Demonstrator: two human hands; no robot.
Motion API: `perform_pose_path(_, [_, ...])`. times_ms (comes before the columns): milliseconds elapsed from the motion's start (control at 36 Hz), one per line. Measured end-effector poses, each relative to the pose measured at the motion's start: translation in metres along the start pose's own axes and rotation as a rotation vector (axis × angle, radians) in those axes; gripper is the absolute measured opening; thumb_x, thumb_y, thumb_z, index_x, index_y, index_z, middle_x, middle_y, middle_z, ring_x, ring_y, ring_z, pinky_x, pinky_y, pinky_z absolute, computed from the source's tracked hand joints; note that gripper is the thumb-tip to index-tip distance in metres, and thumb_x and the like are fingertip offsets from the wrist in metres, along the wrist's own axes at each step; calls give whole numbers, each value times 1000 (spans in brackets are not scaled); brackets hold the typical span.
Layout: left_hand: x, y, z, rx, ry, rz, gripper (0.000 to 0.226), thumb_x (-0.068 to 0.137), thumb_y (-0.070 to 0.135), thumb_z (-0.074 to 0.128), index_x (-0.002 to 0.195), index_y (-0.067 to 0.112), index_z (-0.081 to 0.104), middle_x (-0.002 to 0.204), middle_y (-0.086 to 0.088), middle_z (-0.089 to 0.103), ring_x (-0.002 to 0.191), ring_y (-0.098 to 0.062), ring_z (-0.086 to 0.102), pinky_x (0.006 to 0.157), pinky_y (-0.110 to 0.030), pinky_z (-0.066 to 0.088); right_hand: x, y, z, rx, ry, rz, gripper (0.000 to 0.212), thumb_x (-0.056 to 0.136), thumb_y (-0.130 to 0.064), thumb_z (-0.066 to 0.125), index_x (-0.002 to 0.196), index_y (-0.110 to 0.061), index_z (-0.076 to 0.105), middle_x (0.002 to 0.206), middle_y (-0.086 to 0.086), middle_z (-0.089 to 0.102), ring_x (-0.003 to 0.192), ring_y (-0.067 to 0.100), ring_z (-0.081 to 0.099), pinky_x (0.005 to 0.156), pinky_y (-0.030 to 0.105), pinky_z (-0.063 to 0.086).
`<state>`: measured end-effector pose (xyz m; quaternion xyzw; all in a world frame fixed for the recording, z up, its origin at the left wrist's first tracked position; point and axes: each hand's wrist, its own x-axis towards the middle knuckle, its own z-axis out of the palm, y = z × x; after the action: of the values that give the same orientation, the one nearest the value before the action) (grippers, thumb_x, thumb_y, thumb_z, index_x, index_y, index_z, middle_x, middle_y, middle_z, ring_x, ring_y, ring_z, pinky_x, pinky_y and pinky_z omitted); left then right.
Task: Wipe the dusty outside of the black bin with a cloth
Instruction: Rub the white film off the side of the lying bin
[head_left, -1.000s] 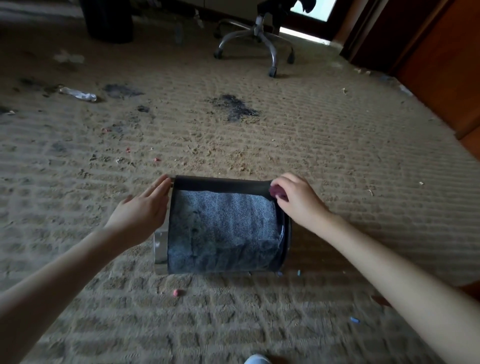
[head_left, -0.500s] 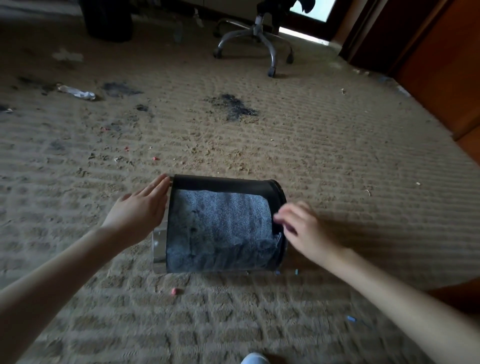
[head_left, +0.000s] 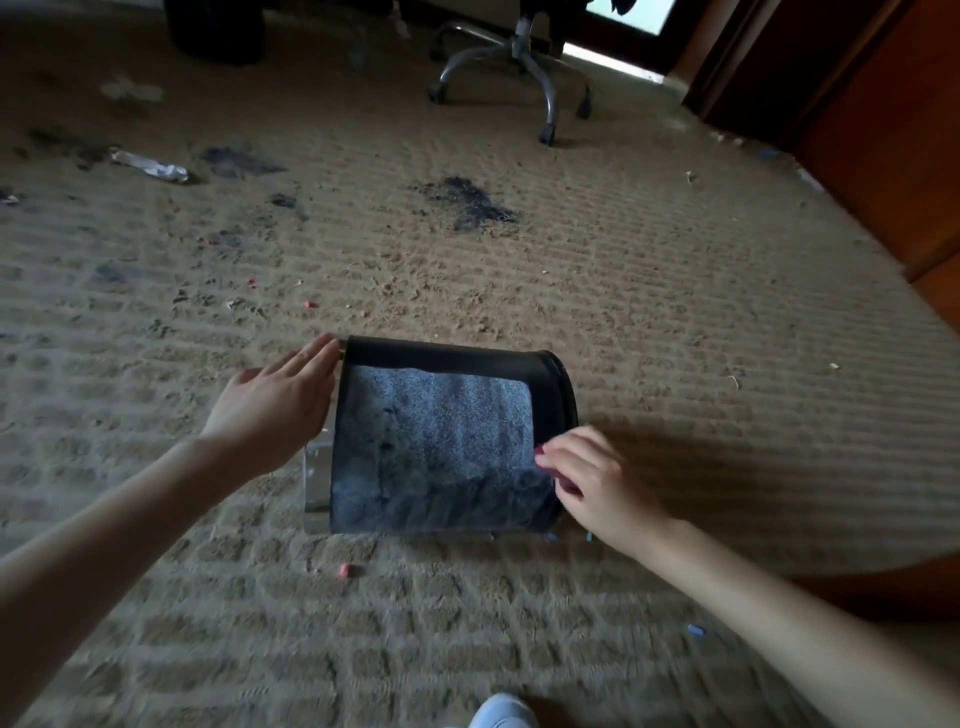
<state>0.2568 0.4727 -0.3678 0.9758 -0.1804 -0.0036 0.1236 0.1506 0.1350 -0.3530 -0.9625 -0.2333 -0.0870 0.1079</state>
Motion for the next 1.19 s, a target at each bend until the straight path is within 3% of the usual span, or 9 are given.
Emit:
perform_pose_path(111, [1,0,0,-19,-5,-5,52,98,38,14,149,29,7,154,14,4,141,-11,20,109,-38,28,6,4,-13,15,-43,-41,26,69,4,72,94,-4,70,95,6,66,96,15,52,95,22,41])
perform_pose_path(222, [-3,-1,2,-33,16,9,53,97,39,16,149,28,9,153,14,4,141,-11,20,110,-38,28,58,15,-25,126,156,184,27,77,8,66,102,-4,69,104,8,67,99,19,59,97,24,43])
perform_pose_path(306, [-4,-2,2,-27,13,12,54,97,40,14,149,28,8,152,15,4,142,-11,18,111,-37,27,84,19,-19,162,108,277,28,82,6,63,108,-3,67,109,8,65,101,19,58,93,23,41])
perform_pose_path(444, [-6,-3,2,-39,5,19,54,96,42,11,149,30,6,152,18,1,141,-8,14,111,-37,26,62,8,-4,58,129,174,31,72,14,69,100,1,69,100,12,68,96,27,63,93,33,48])
perform_pose_path(583, [-10,0,0,-57,1,9,54,96,42,12,149,30,7,152,18,1,141,-8,15,111,-38,27,14,-2,3,0,68,63,42,61,12,78,100,0,69,101,12,68,98,23,61,104,22,33])
perform_pose_path(778, [-8,6,-2,-79,-19,-26,53,98,36,18,149,27,9,155,15,3,142,-9,18,108,-40,30,0,0,-8,-15,-79,-116,34,66,7,77,98,-3,71,100,9,68,100,18,55,99,23,40])
perform_pose_path(917, [-11,6,-2,-85,2,-20,52,99,35,19,149,27,10,154,16,4,140,-10,25,103,-37,34,63,7,-31,99,120,115,24,77,9,65,97,-4,70,101,8,68,98,19,60,97,28,43])
perform_pose_path(1000, [-9,3,-1,-78,4,-14,52,98,37,17,149,29,8,153,18,2,139,-11,28,102,-38,34,97,11,-31,175,59,237,23,83,8,58,97,-5,71,102,7,65,94,16,58,90,23,45])
perform_pose_path(1194, [-2,1,-3,-26,-39,-13,53,97,40,12,149,31,5,153,18,1,138,-12,29,106,-40,31,68,4,-12,147,67,143,27,77,12,61,97,-3,71,100,7,68,95,21,63,89,32,51])
